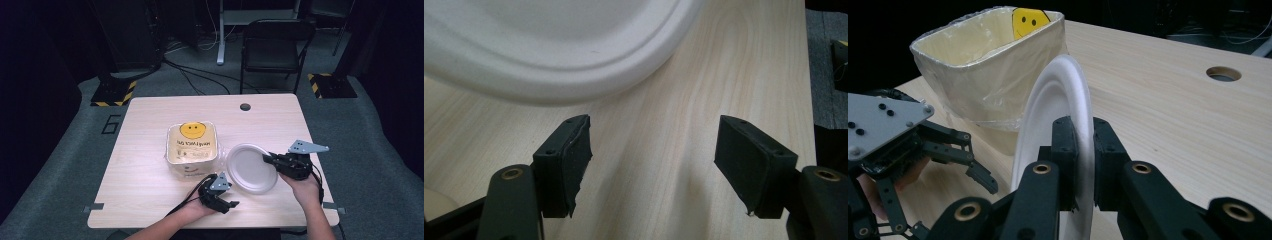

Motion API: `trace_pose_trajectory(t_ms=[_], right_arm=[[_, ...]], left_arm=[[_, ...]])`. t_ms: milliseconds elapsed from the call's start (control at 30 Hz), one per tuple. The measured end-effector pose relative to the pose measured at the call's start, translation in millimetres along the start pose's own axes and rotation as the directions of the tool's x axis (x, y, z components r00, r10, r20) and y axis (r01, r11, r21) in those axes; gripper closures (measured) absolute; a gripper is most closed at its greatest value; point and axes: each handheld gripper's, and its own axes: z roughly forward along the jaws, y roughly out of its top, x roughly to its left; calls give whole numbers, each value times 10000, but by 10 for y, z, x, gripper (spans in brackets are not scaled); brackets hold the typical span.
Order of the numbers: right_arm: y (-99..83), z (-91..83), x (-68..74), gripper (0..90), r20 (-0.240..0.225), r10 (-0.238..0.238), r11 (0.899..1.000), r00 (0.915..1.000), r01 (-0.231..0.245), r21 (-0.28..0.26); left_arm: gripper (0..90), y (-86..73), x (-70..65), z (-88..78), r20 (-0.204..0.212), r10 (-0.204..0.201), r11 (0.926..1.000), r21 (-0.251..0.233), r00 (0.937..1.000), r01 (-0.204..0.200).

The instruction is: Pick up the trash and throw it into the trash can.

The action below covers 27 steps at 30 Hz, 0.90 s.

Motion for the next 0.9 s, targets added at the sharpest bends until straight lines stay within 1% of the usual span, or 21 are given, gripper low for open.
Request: trace_pose_trajectory(t_ms=[67,200,300,400,433,533,567,600,633,667,700,733,800,833,900], right_arm=[[30,-8,19,826,29,-163,9999,9999,163,5],[94,-26,45,827,86,-359,9994,9993,359,-13],[143,-44,49,827,125,-375,9993,9992,376,-59],[182,-63,47,827,96,-376,9992,9992,377,-131],[235,-87,52,827,101,-492,9985,9987,494,-232],[282,-108,61,827,93,-563,9979,9984,566,-314],[346,-134,71,827,64,-658,9971,9978,660,-366],[367,-142,73,827,67,-730,9966,9973,732,-386],[395,-152,80,827,60,-738,9965,9973,740,-400],[395,-152,80,827,60,-738,9965,9973,740,-400],[457,-167,87,827,41,-781,9960,9969,782,-438],[477,-172,93,827,32,-763,9961,9971,764,-433],[503,-177,98,827,35,-823,9955,9966,823,-461],[562,-188,113,827,92,-853,9952,9963,856,-476],[605,-195,123,827,113,-867,9947,9962,872,-538]], left_arm=[[303,-25,10,-8,69,-144,9998,-115,9999,145],[305,-60,6,12,159,-193,9998,-80,9997,195],[305,-73,-6,35,202,-53,10000,23,9998,53],[305,-77,-15,50,216,54,10000,9,9998,-55],[305,-79,-21,54,187,195,9997,121,9996,-197],[304,-82,-31,63,155,176,9998,112,9997,-178],[304,-85,-35,68,177,113,9999,77,9998,-114],[304,-86,-31,70,173,154,9998,87,9997,-156],[304,-95,-26,79,88,132,9998,124,9999,-133],[304,-95,-26,79,88,132,9998,124,9999,-133],[304,-106,-15,86,72,125,9998,178,9999,-126],[304,-111,-12,92,91,93,9998,202,9999,-95],[304,-116,-9,97,50,129,9996,245,9999,-130],[305,-123,-11,100,2,183,9996,212,9998,-183],[304,-127,-9,100,13,265,9994,209,9996,-265]])
